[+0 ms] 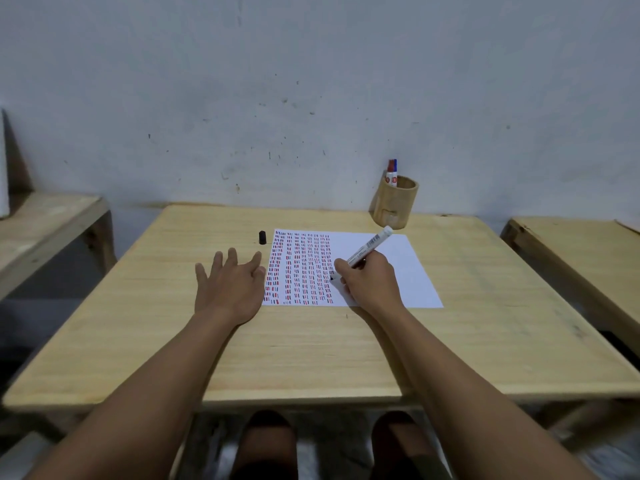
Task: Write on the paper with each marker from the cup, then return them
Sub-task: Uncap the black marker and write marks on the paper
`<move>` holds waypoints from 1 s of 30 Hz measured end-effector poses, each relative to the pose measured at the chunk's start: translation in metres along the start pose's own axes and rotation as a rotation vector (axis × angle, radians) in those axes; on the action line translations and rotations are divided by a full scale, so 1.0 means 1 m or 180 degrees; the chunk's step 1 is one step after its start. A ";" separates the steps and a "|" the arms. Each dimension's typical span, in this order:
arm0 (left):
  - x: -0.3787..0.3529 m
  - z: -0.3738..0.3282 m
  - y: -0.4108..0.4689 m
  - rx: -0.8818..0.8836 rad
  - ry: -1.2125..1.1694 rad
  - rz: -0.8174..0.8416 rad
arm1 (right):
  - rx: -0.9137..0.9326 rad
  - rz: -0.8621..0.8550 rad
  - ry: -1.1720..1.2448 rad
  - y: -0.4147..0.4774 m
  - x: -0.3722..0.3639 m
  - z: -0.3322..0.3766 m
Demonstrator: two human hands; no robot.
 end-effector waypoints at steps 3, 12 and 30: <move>0.001 0.000 -0.001 0.0003 0.0022 0.0001 | 0.0008 0.0019 -0.0029 0.000 -0.001 -0.001; 0.001 -0.001 -0.002 -0.0002 -0.0004 0.0004 | 0.0041 0.0061 -0.0082 -0.001 -0.002 0.000; 0.032 -0.004 0.012 0.0227 -0.0713 -0.0632 | -0.0120 -0.0129 0.0666 0.010 0.006 0.004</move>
Point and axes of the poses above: each hand's wrist, its own y-axis towards the middle knuckle, its own x-axis out of the back of the hand, z = x × y, the point moved 10 cm from there along y, towards the middle knuckle, and after that the axes turned 3 degrees about x, right-handed, at the moved point
